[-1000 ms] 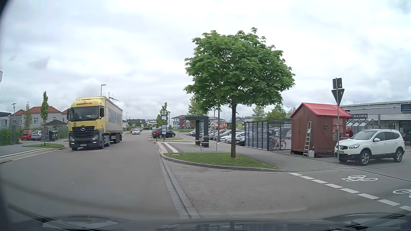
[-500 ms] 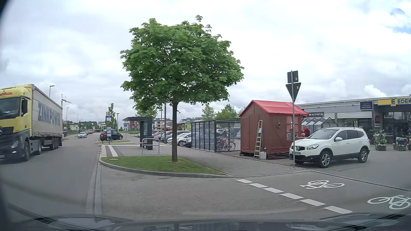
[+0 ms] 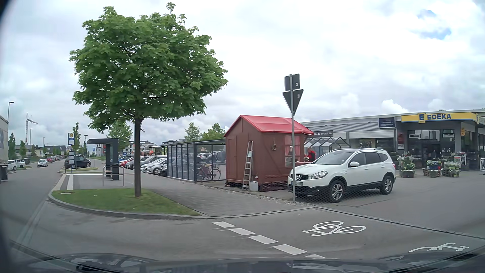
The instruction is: Follow the waypoints while adhering to traffic rules and regulations
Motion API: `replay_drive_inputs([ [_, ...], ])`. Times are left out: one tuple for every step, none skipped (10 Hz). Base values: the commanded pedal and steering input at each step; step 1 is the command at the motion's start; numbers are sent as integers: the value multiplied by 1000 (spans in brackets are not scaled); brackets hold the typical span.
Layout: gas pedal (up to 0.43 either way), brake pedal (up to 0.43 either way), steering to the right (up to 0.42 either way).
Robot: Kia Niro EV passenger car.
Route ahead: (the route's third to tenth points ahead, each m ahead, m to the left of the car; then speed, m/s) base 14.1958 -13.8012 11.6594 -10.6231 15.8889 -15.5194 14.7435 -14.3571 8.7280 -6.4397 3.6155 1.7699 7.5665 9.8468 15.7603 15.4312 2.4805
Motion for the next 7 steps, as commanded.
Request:
replay_drive_inputs([
  [0, 12, 587],
  [0, 12, 587],
  [0, 12, 586],
  [0, 12, 580],
  [0, 12, 570],
  [0, 12, 562],
  [0, 12, 554],
])
